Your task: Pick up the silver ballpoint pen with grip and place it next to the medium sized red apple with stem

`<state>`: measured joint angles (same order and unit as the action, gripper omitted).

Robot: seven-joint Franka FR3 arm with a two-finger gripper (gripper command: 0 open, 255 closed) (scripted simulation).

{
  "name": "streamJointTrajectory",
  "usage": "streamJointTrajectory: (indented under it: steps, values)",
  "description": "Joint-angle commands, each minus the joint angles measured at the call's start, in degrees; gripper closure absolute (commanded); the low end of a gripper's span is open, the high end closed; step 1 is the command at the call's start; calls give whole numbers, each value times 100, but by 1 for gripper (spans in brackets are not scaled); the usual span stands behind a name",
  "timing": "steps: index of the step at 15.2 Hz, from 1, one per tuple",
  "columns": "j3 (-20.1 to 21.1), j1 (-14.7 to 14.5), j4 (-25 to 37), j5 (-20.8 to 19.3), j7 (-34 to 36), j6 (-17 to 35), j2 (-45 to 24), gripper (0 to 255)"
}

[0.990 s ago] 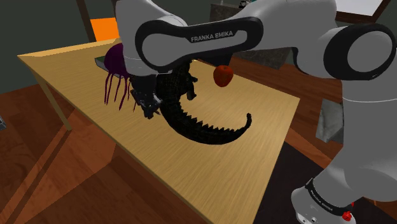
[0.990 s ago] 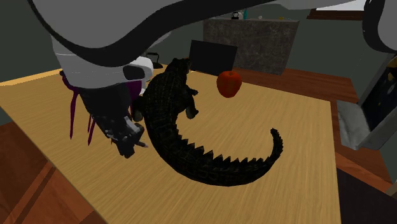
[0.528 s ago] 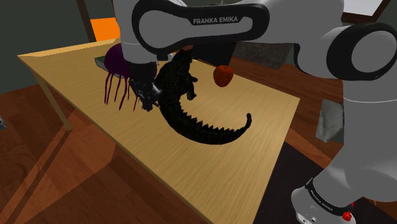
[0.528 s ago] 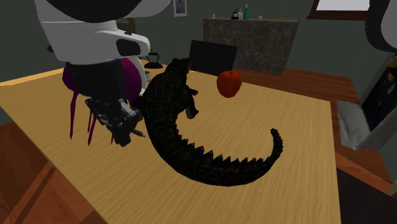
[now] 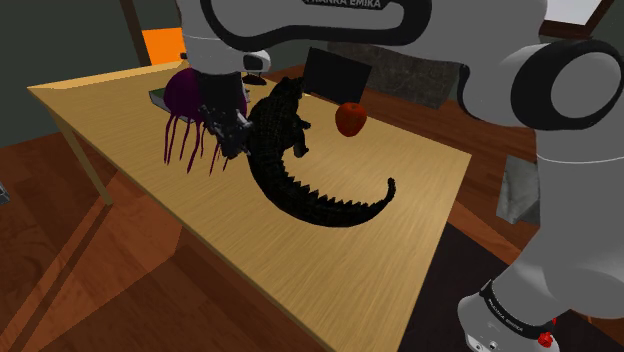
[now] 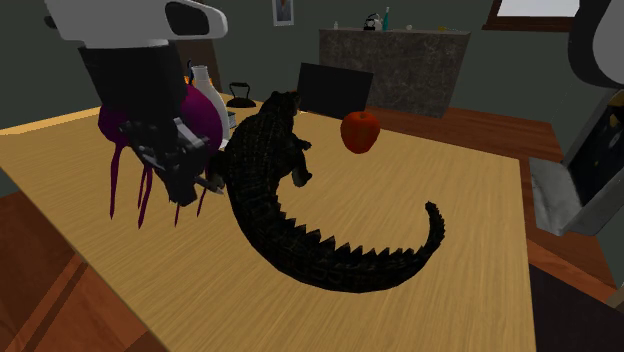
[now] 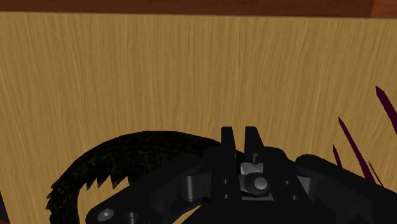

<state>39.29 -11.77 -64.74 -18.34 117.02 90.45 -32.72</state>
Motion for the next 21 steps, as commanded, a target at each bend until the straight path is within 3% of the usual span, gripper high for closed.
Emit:
streamJointTrajectory:
  steps: [1, 4, 12, 21]
  values:
    - [-13, -71, 256, -24, -21, -197, -54, 255]
    - [-26, -162, 538, -55, -34, -406, -116, 255]
    - [112, 1506, -1622, 783, -1009, 388, 1400, 255]
    - [-208, 2718, -2916, 1541, -2458, 755, 2587, 255]
